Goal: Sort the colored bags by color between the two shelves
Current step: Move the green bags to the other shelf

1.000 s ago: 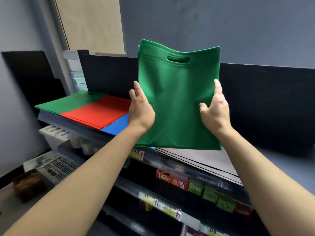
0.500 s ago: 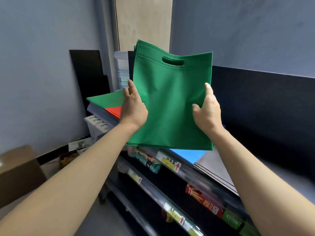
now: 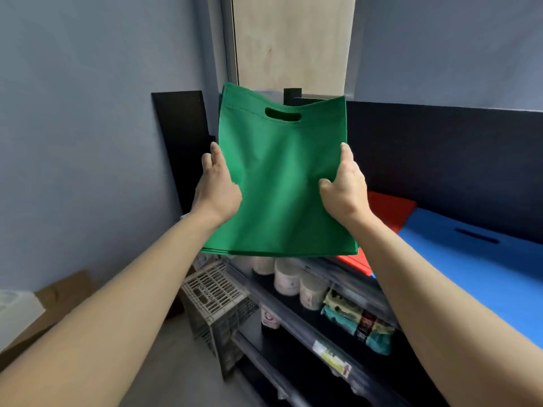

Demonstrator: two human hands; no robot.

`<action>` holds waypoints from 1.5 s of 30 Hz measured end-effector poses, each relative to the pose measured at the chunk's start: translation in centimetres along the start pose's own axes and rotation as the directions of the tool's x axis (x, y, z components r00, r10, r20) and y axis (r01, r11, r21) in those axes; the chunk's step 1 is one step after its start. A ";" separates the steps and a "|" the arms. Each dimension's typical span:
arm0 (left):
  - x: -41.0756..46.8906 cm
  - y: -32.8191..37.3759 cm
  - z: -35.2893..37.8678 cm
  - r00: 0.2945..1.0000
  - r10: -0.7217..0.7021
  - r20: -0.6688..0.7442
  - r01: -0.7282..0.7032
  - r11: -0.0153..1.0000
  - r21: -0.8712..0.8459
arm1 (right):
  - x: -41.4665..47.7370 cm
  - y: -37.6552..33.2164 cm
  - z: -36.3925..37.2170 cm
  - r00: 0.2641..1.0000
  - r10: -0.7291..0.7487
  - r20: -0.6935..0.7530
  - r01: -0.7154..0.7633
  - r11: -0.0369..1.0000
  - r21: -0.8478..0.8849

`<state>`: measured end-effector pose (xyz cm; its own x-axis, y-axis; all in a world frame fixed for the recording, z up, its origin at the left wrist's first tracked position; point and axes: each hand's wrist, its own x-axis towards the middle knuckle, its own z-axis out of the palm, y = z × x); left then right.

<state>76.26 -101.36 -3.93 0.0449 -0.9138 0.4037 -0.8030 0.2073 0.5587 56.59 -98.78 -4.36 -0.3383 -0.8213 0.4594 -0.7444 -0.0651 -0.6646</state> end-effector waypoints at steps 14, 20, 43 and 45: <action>14.6 -6.3 3.7 0.997 0.071 0.027 -0.071 0.997 0.006 | 11.3 -1.0 10.2 0.992 0.129 0.004 -0.129 0.992 -0.003; 20.5 -7.4 5.9 0.992 0.112 0.061 -0.112 0.994 -0.009 | 16.2 -0.8 11.9 0.977 0.207 0.047 -0.206 0.978 -0.023; 33.3 -14.9 15.8 0.717 0.384 0.582 -0.340 0.921 -0.190 | 15.8 -1.4 21.6 0.762 0.632 -0.140 -0.631 0.676 -0.381; 33.3 -15.1 16.3 0.702 0.364 0.612 -0.314 0.930 -0.194 | 15.3 -1.0 21.6 0.743 0.657 -0.126 -0.630 0.625 -0.461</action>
<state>80.20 -140.57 -10.69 -0.6247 -0.7797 0.0436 -0.6456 0.5471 0.5328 64.62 -123.53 -9.39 -0.8127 -0.5823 -0.0211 -0.5174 0.7379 -0.4334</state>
